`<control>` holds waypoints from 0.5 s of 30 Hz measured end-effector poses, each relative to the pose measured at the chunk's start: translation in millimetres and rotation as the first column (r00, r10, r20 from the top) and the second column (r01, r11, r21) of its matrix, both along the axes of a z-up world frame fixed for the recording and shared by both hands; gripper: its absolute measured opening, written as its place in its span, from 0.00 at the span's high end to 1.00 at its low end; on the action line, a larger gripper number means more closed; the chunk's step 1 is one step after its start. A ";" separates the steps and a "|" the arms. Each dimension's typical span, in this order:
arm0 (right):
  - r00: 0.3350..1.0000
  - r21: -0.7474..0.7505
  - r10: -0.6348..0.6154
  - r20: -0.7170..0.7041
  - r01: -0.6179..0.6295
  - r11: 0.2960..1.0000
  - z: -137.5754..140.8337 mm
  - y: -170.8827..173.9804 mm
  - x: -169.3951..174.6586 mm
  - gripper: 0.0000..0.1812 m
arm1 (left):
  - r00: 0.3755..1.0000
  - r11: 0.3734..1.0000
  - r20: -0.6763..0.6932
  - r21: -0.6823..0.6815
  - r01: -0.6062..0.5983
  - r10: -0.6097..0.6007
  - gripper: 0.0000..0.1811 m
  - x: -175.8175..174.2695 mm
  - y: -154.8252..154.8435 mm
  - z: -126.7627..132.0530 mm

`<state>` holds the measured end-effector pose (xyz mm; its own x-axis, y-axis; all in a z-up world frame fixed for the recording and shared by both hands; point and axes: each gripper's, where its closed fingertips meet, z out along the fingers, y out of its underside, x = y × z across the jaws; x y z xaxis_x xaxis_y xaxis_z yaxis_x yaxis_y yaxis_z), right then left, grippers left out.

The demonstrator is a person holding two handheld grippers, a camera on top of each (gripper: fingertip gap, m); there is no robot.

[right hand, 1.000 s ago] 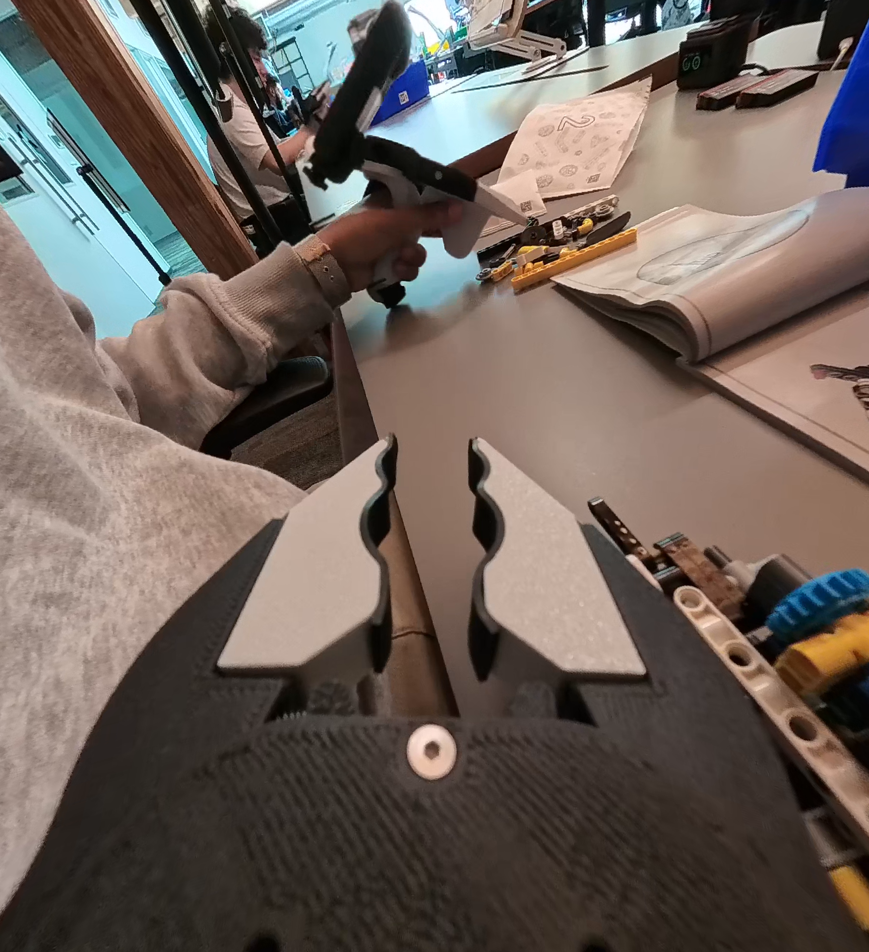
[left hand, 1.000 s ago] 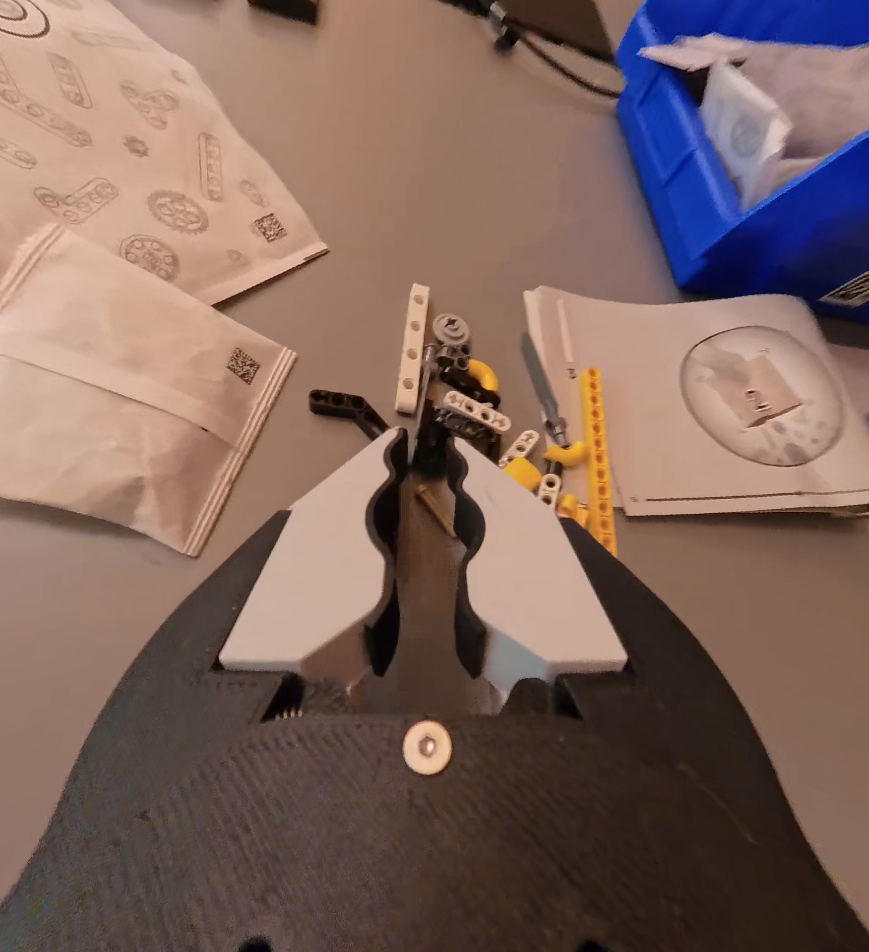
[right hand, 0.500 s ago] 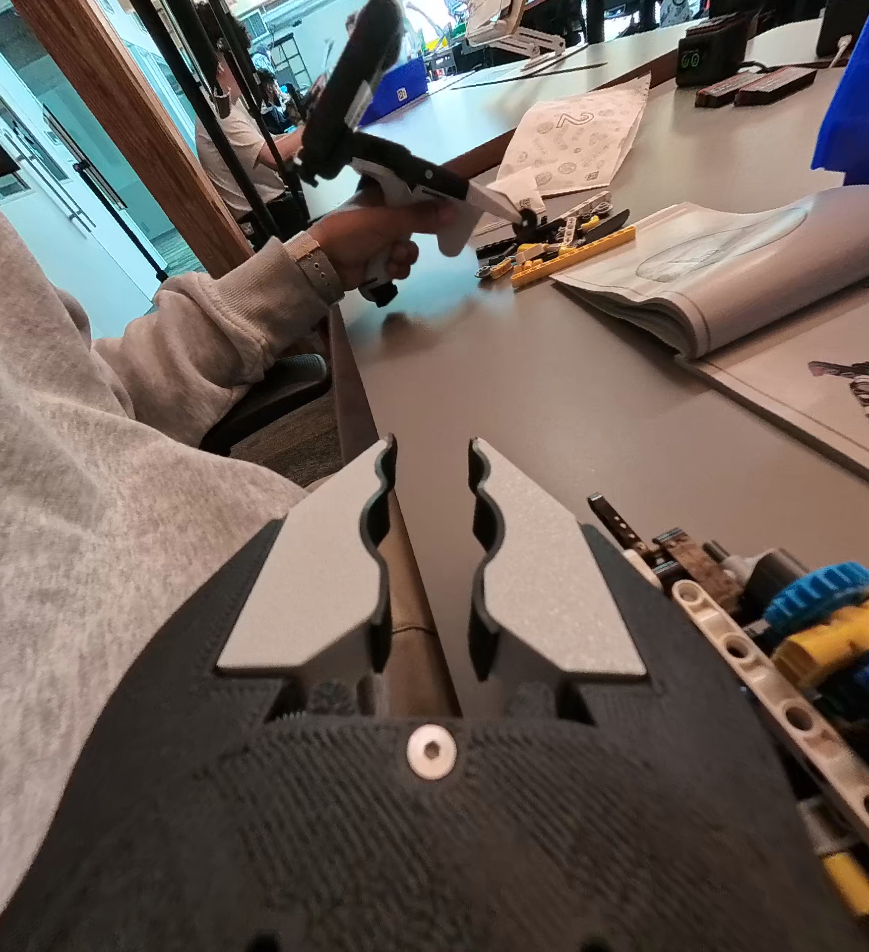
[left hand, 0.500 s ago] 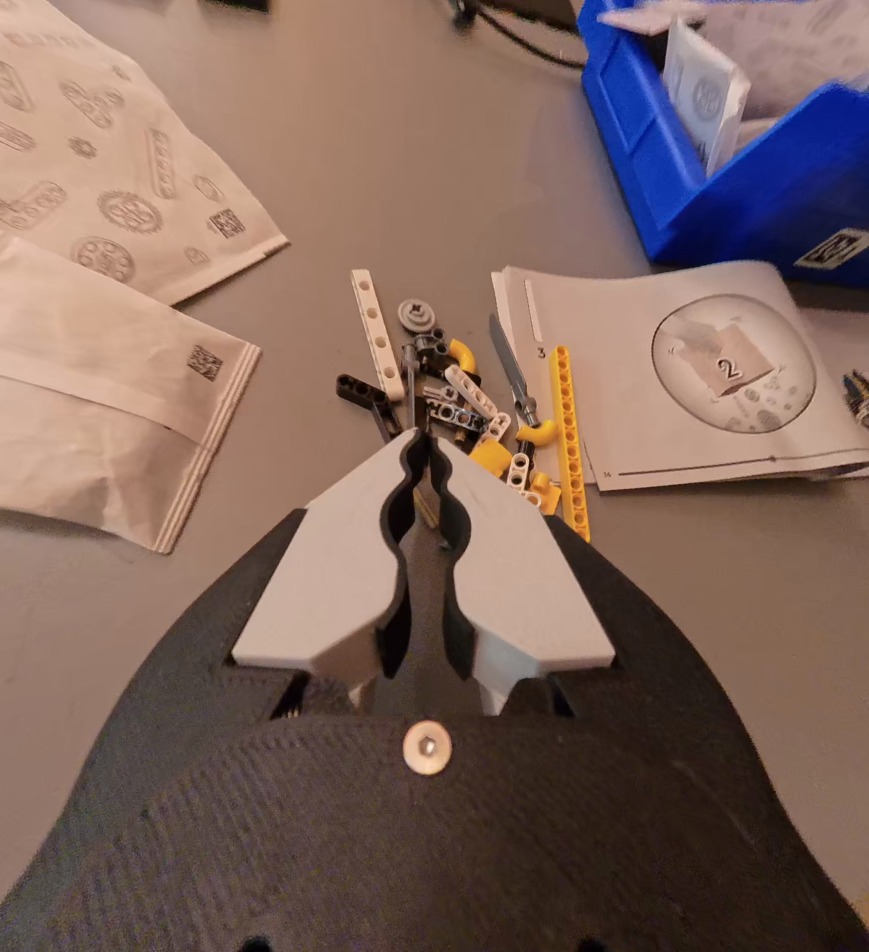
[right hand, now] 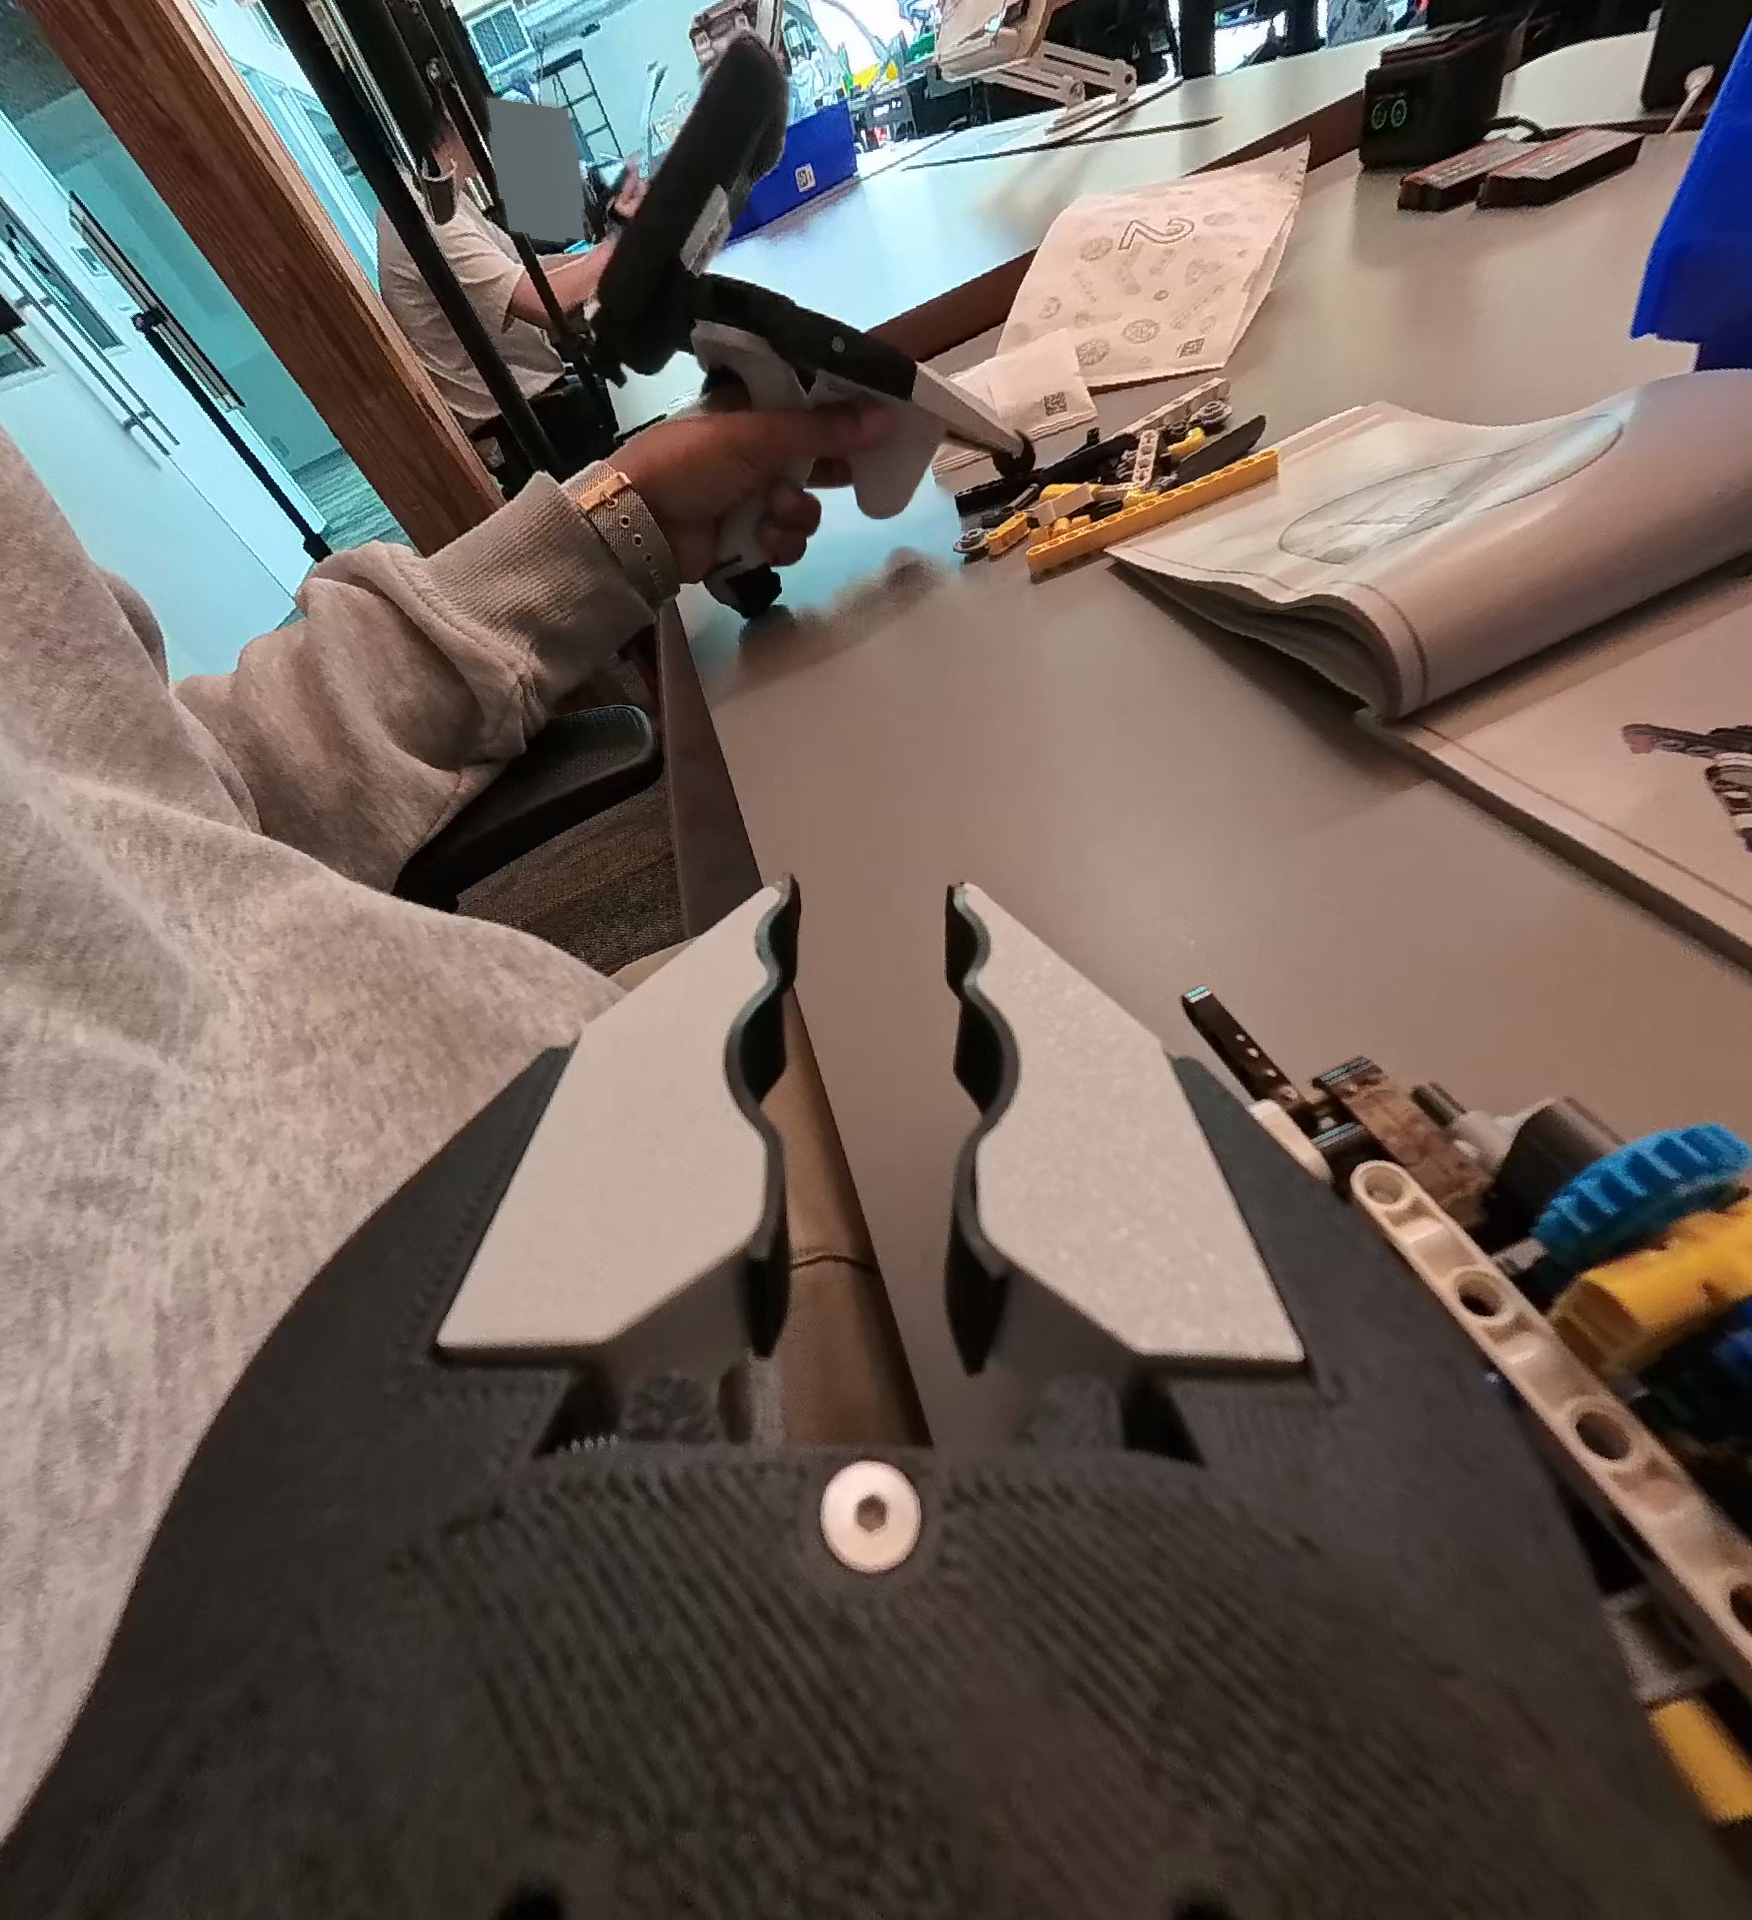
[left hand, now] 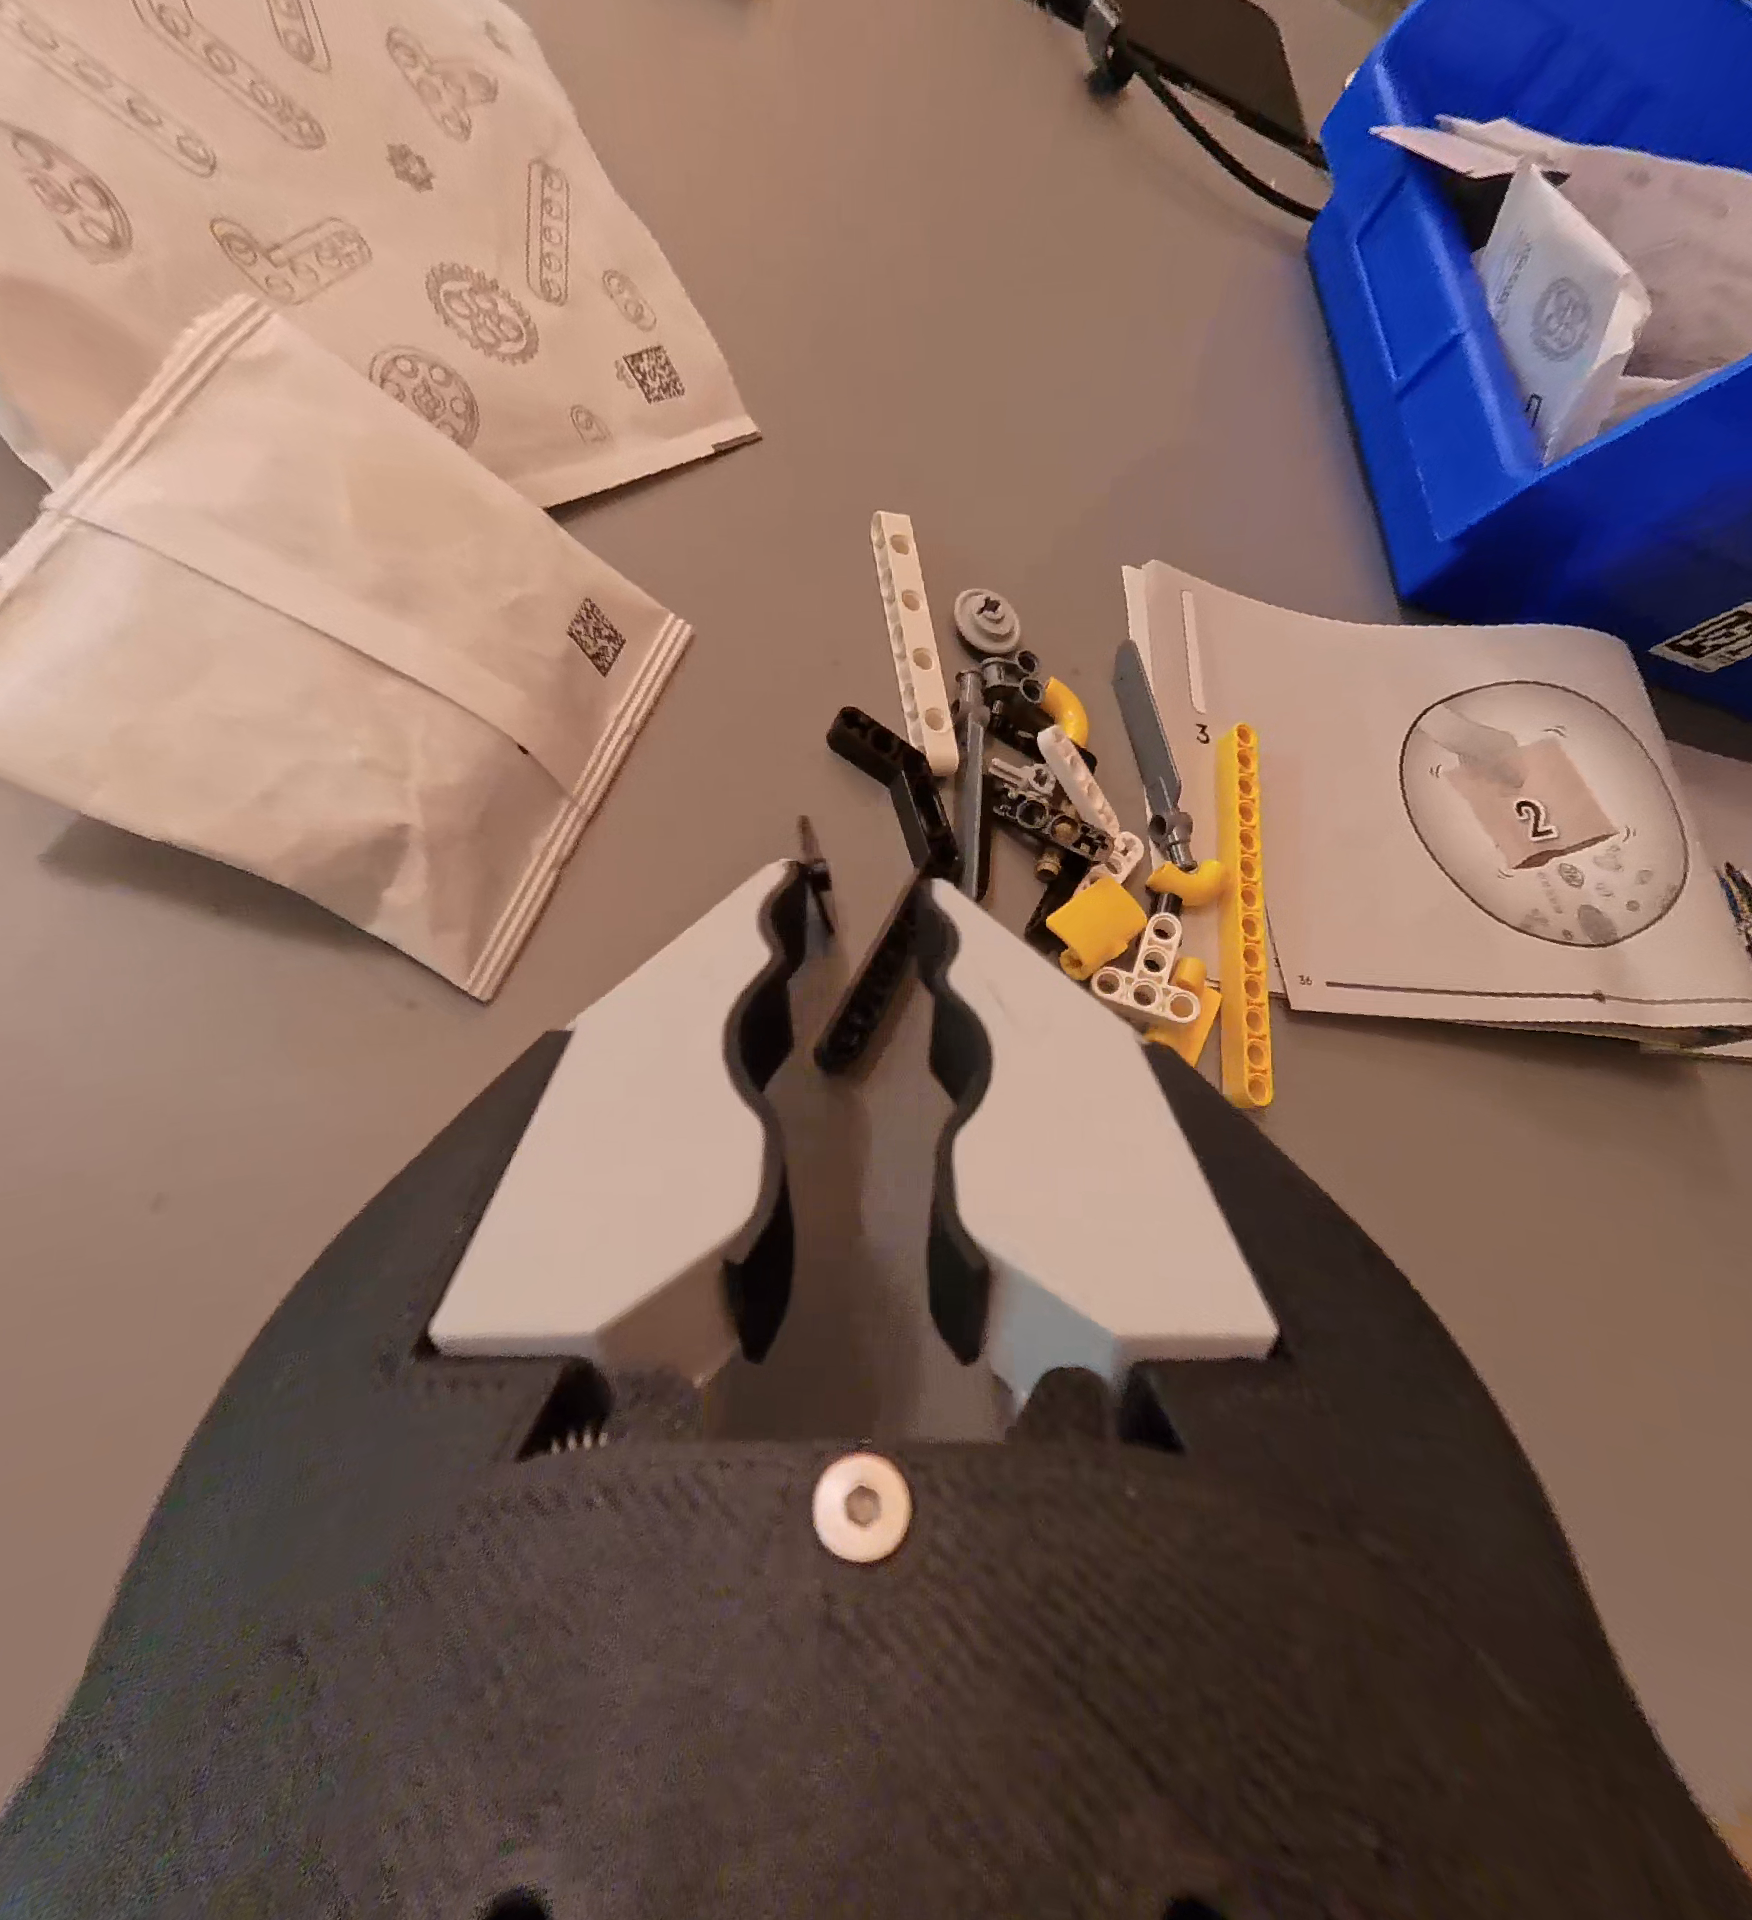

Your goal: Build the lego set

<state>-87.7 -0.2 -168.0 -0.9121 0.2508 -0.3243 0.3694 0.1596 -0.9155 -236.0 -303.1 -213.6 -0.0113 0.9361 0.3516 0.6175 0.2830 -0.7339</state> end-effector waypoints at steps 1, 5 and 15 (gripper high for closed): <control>1.000 0.000 0.000 0.000 0.000 1.000 0.0 0.0 -0.1 0.85 | 1.000 1.000 0.003 0.008 0.005 -0.005 0.87 -0.2 1.2 -0.5; 1.000 0.001 0.000 0.001 0.000 1.000 -0.2 0.0 0.1 0.85 | 0.999 0.998 -0.047 -0.070 -0.002 -0.001 0.86 -3.8 -0.1 8.1; 1.000 0.002 0.000 0.003 0.000 1.000 -0.5 0.4 0.0 0.85 | 0.978 0.961 -0.115 -0.235 0.145 -0.175 0.84 -9.9 41.3 20.6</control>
